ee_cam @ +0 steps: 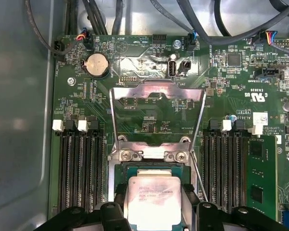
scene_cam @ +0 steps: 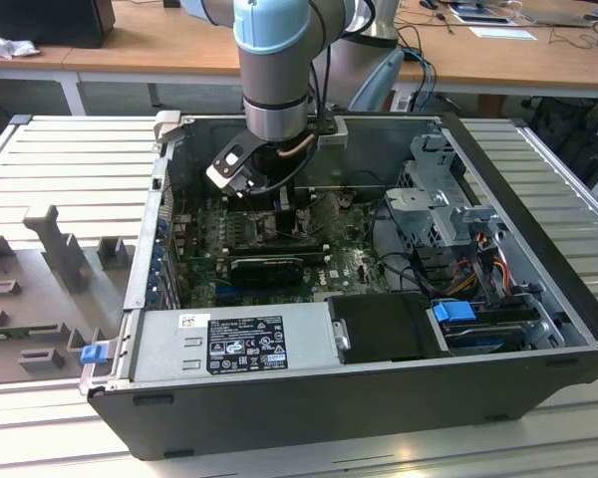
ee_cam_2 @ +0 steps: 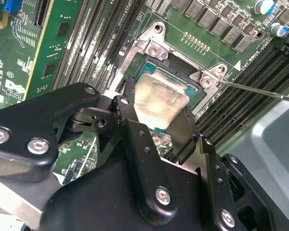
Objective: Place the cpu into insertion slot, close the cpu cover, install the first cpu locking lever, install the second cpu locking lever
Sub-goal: 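Place the cpu into insertion slot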
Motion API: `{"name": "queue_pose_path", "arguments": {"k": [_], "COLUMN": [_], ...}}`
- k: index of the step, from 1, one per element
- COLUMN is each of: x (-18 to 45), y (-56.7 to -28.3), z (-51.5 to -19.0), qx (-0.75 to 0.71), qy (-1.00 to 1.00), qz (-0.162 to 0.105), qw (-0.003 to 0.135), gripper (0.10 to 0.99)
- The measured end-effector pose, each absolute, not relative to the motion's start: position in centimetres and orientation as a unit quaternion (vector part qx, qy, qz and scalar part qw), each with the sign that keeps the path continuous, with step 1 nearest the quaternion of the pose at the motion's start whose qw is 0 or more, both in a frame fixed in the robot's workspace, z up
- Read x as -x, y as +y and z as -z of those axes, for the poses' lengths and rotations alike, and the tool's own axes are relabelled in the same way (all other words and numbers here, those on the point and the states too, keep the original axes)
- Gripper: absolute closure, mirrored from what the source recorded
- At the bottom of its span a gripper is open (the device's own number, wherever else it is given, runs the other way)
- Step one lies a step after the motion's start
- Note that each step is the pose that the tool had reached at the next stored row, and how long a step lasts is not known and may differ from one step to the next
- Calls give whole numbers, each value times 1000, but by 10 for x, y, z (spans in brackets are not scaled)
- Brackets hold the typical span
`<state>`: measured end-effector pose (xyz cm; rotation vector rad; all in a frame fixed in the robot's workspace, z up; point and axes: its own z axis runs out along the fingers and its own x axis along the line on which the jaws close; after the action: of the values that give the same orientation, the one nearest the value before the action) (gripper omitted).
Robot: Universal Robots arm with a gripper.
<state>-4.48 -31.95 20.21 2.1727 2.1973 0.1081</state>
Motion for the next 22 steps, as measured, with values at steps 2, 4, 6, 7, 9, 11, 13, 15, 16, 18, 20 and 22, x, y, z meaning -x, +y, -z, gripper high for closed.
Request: {"name": "queue_pose_path", "arguments": {"k": [2,4,6,7,9,11,13,15,16,18,20,22], "x": [45,45,45,45,45,45,45,45,45,45,45,45], "y": [-319,-319,-319,-319,-319,-319,-319,-319,-319,-319,-319,-319], "z": [-202,-202,-202,-204,-207,-208,-211,-213,-213,-213,-215,-218], "qx": [-702,-702,-702,-702,-702,-702,-702,-702,-702,-702,-702,-702], "qy": [710,710,710,710,710,710,710,710,710,710,710,710], "qz": [-35,-35,-35,-35,-35,-35,-35,-34,-34,-34,-34,-34], "qw": [25,25,25,25,25,25,25,26,26,26,26,26], "gripper": [557,482,482,482,498,561,686,929,980,980,980,980]}}
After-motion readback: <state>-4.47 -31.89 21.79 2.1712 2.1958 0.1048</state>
